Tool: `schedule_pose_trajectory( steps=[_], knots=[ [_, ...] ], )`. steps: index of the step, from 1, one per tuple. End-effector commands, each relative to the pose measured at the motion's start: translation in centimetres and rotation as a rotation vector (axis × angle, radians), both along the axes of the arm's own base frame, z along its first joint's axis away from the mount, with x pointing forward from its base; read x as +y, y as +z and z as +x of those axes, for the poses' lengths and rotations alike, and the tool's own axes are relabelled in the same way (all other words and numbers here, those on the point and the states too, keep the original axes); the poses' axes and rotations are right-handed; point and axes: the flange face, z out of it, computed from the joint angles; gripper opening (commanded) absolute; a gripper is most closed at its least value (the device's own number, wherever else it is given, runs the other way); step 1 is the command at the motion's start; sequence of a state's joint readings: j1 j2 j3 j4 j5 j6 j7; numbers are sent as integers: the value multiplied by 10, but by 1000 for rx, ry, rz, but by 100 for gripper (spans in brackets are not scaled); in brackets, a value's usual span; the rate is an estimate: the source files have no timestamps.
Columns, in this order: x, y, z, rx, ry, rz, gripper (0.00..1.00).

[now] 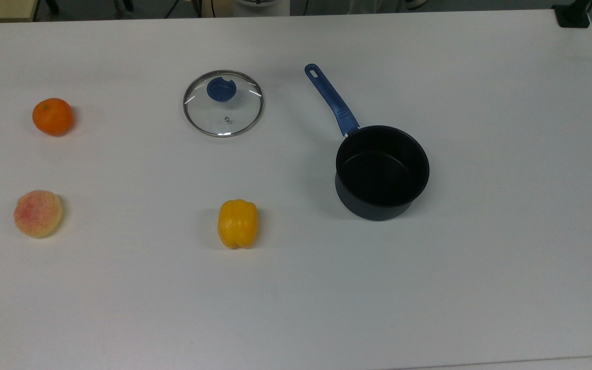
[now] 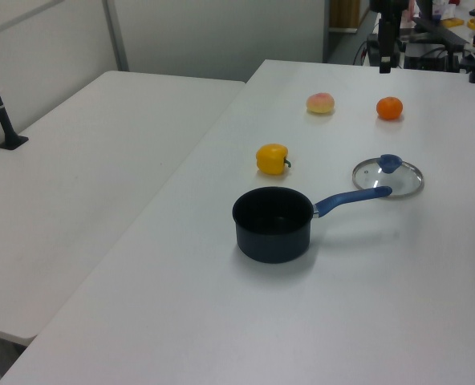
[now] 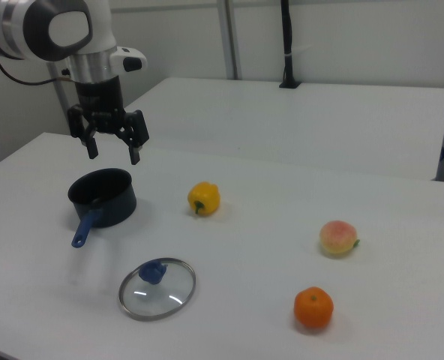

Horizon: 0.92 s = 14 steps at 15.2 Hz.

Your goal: Close lid

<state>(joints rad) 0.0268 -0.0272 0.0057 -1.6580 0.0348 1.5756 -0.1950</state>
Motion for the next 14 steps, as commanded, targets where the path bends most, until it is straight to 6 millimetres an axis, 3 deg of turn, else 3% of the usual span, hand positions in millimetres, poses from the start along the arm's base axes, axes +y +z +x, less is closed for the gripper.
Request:
schedule_pose_trajectory(
  steps=[1,4,11,14],
  knots=[
    [-2,-2,-10,63,9,-26,100],
    [-4,-17,-18,143,7,-39,100],
    [-10,-108,-26,201,-59,-96,100],
    [-22,-135,-24,158,-121,-100,100]
  ],
)
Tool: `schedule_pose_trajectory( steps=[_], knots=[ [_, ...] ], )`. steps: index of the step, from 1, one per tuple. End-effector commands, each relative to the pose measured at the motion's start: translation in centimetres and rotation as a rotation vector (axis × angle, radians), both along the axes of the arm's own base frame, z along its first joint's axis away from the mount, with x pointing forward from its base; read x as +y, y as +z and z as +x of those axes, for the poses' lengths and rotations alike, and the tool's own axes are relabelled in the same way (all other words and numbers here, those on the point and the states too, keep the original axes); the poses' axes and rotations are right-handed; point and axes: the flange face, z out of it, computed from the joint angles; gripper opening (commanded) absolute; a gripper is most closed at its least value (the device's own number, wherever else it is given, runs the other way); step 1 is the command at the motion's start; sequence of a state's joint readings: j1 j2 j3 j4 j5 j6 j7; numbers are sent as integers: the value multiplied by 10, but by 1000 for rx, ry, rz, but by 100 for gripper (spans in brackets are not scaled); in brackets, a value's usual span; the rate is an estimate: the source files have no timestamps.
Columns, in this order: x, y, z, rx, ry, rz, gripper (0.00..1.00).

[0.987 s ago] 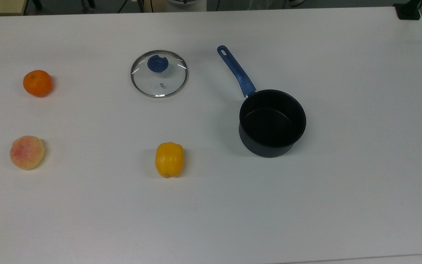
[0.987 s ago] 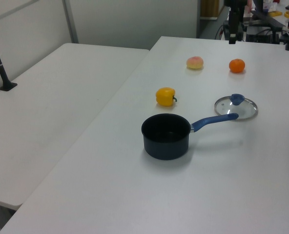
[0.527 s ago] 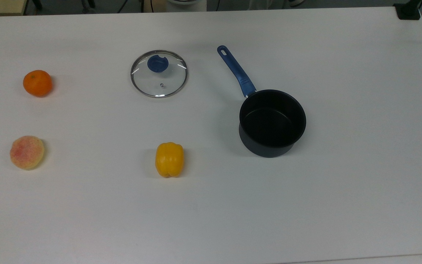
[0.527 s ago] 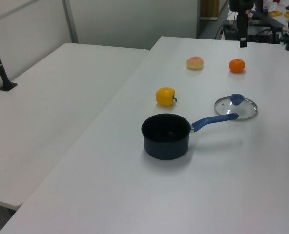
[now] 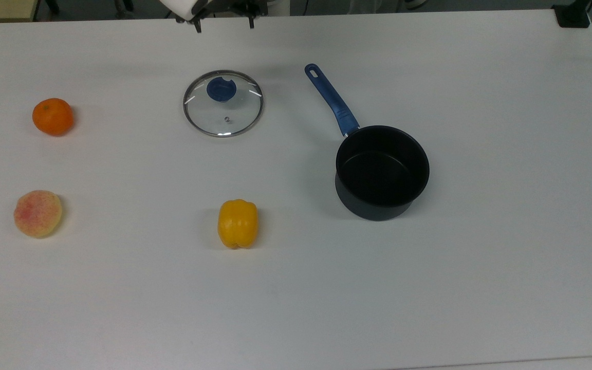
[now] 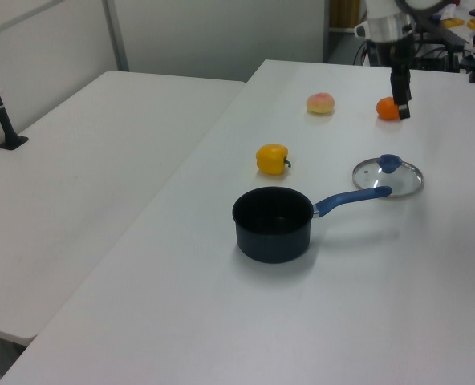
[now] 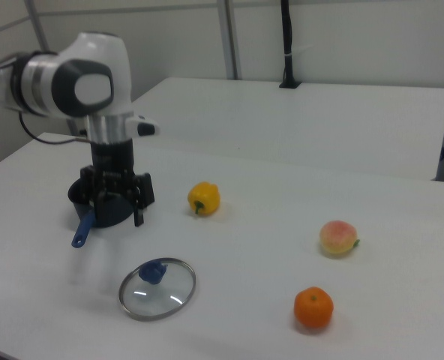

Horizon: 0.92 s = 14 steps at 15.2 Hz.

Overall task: Close lid
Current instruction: 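Move the gripper down over the blue knob of the glass lid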

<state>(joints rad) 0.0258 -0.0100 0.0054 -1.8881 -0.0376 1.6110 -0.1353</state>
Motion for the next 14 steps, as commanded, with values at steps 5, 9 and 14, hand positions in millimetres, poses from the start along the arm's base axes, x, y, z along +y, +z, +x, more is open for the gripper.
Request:
schedule_pose_trajectory(
  steps=[5,9,14],
  knots=[
    [-26,-66,-13,-187,-298,-51,100],
    [-26,-95,-16,-277,-324,-38,100],
    [-17,-126,-14,-323,-382,-33,100]
  ],
)
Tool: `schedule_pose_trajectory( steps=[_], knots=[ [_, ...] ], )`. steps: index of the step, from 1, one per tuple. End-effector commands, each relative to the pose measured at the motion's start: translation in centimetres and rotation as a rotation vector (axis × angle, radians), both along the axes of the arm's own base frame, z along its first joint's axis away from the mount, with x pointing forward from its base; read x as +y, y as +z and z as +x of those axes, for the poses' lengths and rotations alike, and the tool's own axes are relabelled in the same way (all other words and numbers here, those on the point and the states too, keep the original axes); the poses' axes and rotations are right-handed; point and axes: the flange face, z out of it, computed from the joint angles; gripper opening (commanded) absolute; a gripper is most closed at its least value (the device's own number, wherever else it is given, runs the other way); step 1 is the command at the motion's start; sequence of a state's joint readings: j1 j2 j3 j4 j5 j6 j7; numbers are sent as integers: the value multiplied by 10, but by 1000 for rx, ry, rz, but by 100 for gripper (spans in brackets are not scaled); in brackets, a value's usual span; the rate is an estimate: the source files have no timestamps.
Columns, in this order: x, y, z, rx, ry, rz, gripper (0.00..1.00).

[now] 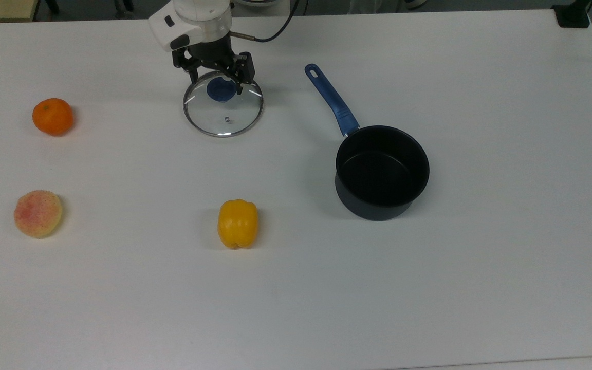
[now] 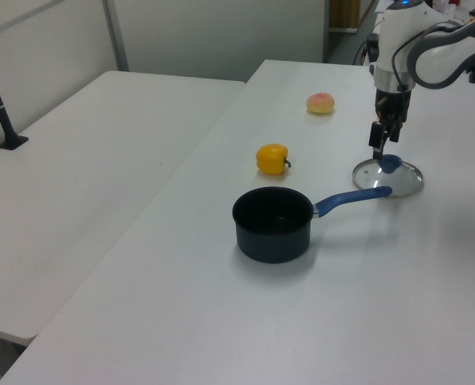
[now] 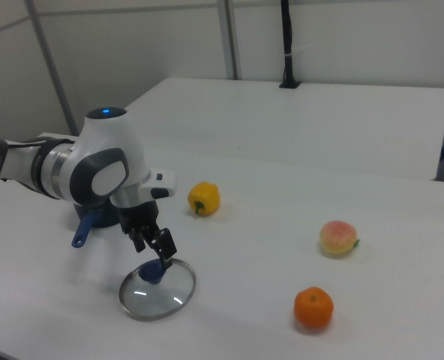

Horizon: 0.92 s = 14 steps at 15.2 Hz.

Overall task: Close lid
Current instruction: 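Close the gripper on the blue knob and lift the glass lid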

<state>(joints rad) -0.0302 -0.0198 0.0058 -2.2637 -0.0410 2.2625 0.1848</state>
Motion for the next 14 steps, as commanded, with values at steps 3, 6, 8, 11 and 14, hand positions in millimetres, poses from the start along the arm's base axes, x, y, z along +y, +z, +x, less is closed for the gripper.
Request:
schedule_pose_trajectory(
  steps=[3,6,8,11,14],
  knots=[
    [14,-26,-9,-11,-22,-3,100],
    [13,-33,-11,-2,-5,-21,100],
    [14,-42,-12,15,10,-35,91],
    [13,-44,-12,19,19,-45,51],
    [8,-36,-8,3,18,-46,12]
  ],
)
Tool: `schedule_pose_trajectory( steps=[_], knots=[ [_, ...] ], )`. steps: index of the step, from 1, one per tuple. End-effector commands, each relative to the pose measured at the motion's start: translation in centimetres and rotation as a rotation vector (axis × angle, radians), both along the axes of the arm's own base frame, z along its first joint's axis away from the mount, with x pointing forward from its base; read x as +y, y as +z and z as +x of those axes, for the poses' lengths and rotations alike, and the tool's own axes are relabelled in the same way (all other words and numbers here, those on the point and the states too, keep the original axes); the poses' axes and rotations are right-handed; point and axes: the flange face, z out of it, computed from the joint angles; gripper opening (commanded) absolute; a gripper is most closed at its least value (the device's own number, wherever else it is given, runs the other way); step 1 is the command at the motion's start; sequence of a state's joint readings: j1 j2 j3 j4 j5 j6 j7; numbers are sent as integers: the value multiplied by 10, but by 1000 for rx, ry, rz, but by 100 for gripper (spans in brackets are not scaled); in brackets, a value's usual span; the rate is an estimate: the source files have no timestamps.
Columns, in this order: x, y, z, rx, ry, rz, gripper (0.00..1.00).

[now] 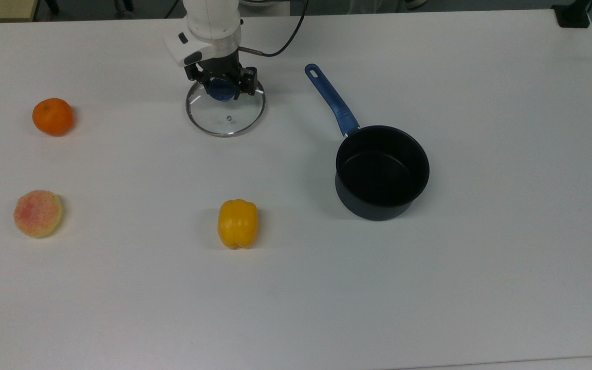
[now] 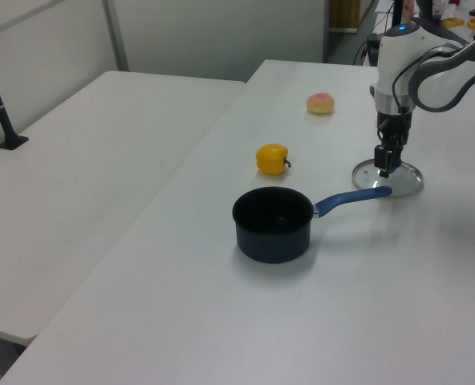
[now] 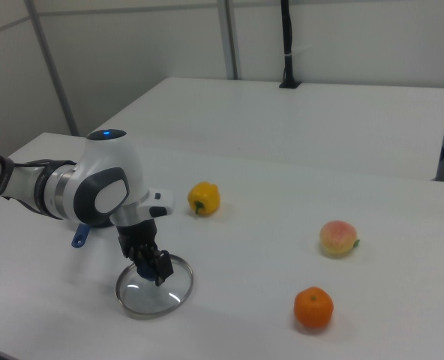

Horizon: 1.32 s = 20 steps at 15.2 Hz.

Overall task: Close lid
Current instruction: 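Close the gripper on the blue knob and lift the glass lid, then carry the lid over the black saucepan and lower it onto the rim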

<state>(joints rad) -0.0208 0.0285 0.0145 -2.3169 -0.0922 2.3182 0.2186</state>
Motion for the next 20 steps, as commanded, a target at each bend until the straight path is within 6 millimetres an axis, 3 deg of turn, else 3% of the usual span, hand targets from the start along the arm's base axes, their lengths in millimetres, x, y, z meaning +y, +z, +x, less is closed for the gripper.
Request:
schedule_pose_trajectory(
  steps=[1,5,7,9,11,16,20],
  knots=[
    [-1,12,3,-48,-4,-12,11],
    [-3,64,25,-84,-15,-15,11],
    [7,107,47,-108,-1,-7,11],
    [34,132,65,-130,37,-1,11],
    [79,153,91,-119,93,31,7],
    [149,167,127,-64,150,91,7],
    [191,147,147,-43,202,106,9]
  ],
)
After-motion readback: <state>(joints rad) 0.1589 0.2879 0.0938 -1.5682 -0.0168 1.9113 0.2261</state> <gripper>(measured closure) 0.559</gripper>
